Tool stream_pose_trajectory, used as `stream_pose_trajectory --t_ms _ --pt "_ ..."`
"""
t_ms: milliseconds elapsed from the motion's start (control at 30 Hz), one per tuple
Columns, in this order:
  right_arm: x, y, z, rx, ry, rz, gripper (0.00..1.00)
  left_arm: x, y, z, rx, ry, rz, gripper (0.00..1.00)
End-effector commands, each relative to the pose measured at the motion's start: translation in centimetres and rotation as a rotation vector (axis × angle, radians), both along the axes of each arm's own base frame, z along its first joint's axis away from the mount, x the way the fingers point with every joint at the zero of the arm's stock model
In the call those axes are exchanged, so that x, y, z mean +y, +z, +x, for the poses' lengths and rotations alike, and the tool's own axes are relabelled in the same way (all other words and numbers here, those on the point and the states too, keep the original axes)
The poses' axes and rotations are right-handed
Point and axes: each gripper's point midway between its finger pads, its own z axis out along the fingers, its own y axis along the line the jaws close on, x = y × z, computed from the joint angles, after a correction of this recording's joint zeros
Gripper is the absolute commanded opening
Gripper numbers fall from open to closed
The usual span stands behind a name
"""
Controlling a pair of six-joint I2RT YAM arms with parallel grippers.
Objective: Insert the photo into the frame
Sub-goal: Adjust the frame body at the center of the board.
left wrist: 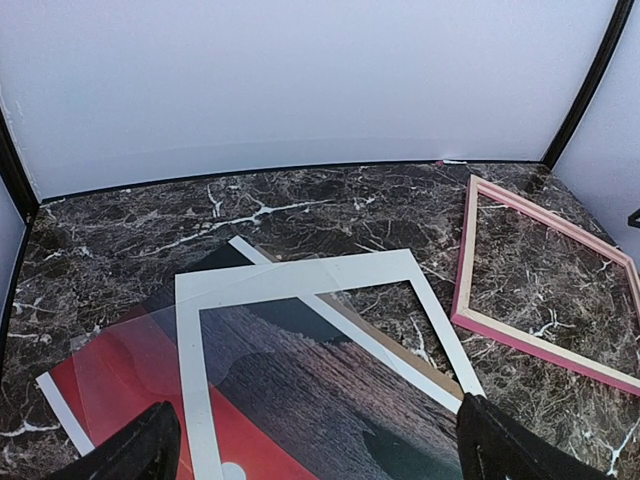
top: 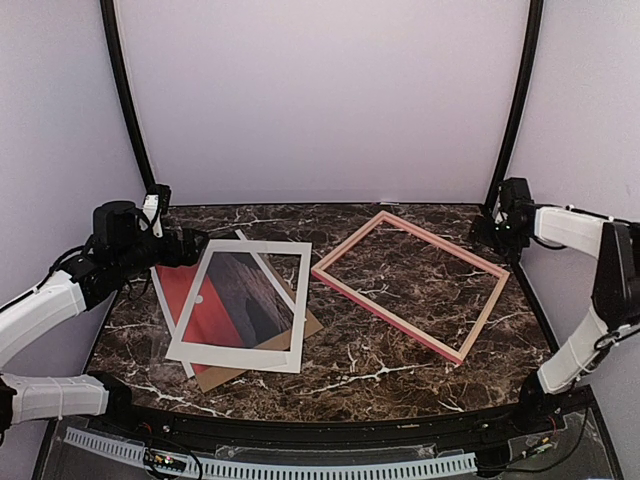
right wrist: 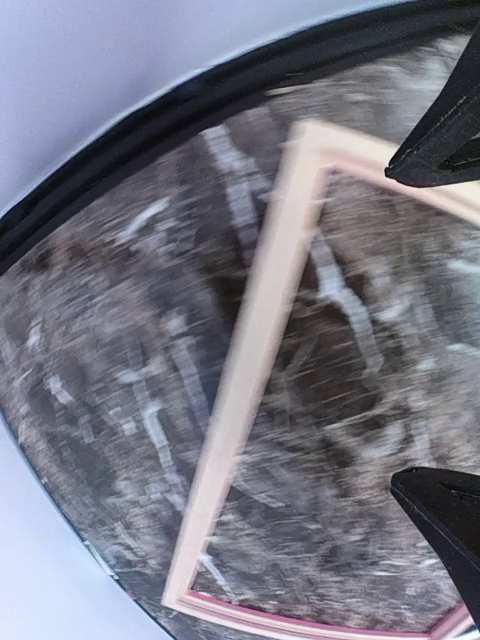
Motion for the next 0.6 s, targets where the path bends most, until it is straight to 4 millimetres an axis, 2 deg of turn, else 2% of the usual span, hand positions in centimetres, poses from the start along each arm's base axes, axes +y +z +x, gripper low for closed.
stream_pose_trajectory --t_ms 0,100,233,367,433,467,567 --pt "-0.4 -1.0 4.6 0.094 0.188 -0.186 0.99 -0.4 1.9 0.0 -0.044 -0.018 -0.009 0.99" --pt "-0.1 -2.3 7.2 0.117 0.284 -0.231 0.99 -0.5 1.7 0.0 -0.043 -0.018 -0.004 0.99" --pt "1.1 -4.0 8.9 0.127 0.415 -0.232 0.99 -0.5 1.4 0.2 -0.036 -0.018 0.005 0.99" --pt "1.0 -6.5 9.1 0.157 0.495 -0.231 0.99 -0.6 1.2 0.3 -0.027 -0.018 0.008 0.99" --pt "0.6 -7.7 9.0 0.179 0.512 -0.214 0.99 -0.6 1.0 0.4 -0.023 -0.019 0.010 0.99" --pt "-0.6 -8.2 8.9 0.191 0.493 -0.200 0.99 -0.6 1.0 0.4 -0.021 -0.019 0.011 0.99" --pt "-0.8 -9.5 8.3 0.222 0.495 -0.159 0.98 -0.6 1.0 0.4 -0.019 -0.020 0.009 0.99"
